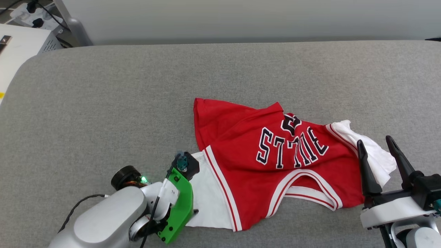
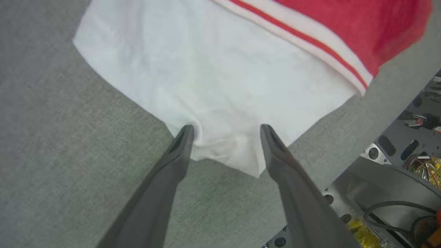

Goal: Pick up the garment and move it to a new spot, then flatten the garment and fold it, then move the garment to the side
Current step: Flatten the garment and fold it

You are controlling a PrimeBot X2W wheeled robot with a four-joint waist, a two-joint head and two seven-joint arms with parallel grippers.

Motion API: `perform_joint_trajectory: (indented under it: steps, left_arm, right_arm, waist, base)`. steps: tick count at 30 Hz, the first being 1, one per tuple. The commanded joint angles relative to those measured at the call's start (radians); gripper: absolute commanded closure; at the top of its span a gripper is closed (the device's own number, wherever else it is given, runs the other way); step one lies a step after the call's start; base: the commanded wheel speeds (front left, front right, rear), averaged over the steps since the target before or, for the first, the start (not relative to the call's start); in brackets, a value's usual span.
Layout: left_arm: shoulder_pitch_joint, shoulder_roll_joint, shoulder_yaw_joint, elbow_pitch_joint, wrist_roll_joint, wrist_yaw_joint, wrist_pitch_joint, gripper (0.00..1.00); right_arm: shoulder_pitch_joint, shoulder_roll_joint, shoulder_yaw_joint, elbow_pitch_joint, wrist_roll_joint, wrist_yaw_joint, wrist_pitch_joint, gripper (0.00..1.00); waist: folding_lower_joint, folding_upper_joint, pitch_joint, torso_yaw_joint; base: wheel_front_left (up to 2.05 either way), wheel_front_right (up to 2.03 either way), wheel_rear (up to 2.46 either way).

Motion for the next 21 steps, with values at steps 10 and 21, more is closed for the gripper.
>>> perform_joint_trajectory:
  steps: [10, 21]
  left_arm:
    - [-0.030, -0.019, -0.169, 0.212, -0.002, -0.003, -0.061, 0.00]
    - [-0.101, 0.032, -0.119, 0.238, -0.052, 0.001, -0.289, 1.00]
  right_arm:
    - [-0.053, 0.002, 0.013, 0.009, -0.004, -0.001, -0.006, 0.00]
    - [-0.031, -0.009, -0.008, 0.013, 0.002, -0.001, -0.006, 0.00]
  waist:
    - [0.0000, -0.0001, 0.070, -0.024]
    - [0.0000, -0.0001, 0.018, 0.008]
  base:
    - [0.00, 0.00, 0.00]
    - [0.00, 0.00, 0.00]
